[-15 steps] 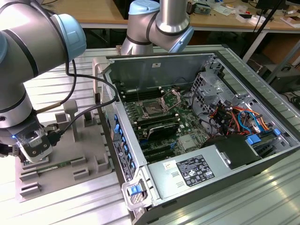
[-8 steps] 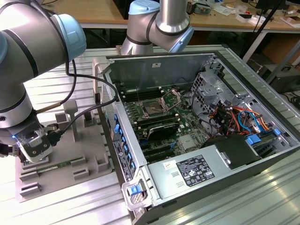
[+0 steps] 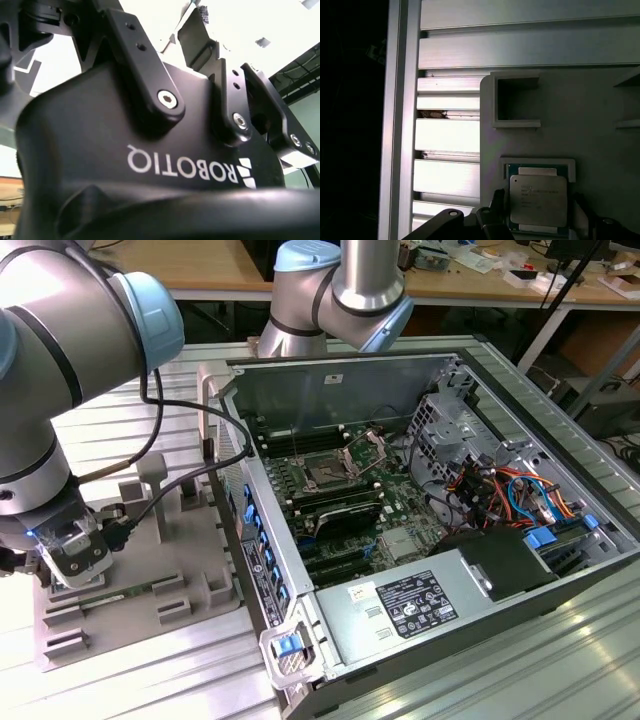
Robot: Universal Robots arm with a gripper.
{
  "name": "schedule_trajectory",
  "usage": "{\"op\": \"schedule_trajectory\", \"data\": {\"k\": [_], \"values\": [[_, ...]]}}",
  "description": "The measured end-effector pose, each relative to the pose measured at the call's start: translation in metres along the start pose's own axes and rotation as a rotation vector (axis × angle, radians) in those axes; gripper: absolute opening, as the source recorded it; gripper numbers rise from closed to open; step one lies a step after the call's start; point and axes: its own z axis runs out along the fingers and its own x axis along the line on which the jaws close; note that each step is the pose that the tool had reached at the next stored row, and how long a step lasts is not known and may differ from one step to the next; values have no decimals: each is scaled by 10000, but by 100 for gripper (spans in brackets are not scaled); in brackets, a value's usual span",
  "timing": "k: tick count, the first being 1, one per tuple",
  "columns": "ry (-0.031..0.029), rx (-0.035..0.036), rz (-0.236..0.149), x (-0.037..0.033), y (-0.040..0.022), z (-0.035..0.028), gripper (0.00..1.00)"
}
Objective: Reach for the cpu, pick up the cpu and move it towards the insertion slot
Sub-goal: 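Pick up the cpu and move it towards the insertion slot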
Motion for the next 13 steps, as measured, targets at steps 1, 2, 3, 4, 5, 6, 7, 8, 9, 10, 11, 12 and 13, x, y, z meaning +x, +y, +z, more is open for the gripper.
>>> {"op": "schedule_trajectory", "data": {"k": [1,2,3,4,5,6,7,8,9,10,11,12,13], "values": [[-2,-1,0,0,0,-8,62],[-1,-1,0,0,1,-24,62],[-2,-6,0,0,1,-27,62],[-2,-12,0,-1,2,-27,62],[-1,-16,-1,-4,1,-27,62],[9,-21,-2,-14,0,-29,62],[21,-24,0,-28,0,-28,62],[27,-27,0,-37,0,-26,62],[36,-34,-4,-37,0,-20,62],[37,-44,-10,-38,0,-16,62],[37,-48,-19,-38,0,-10,62],[39,-51,-36,-39,1,-6,62],[39,-55,-52,-40,4,-3,62]]}}
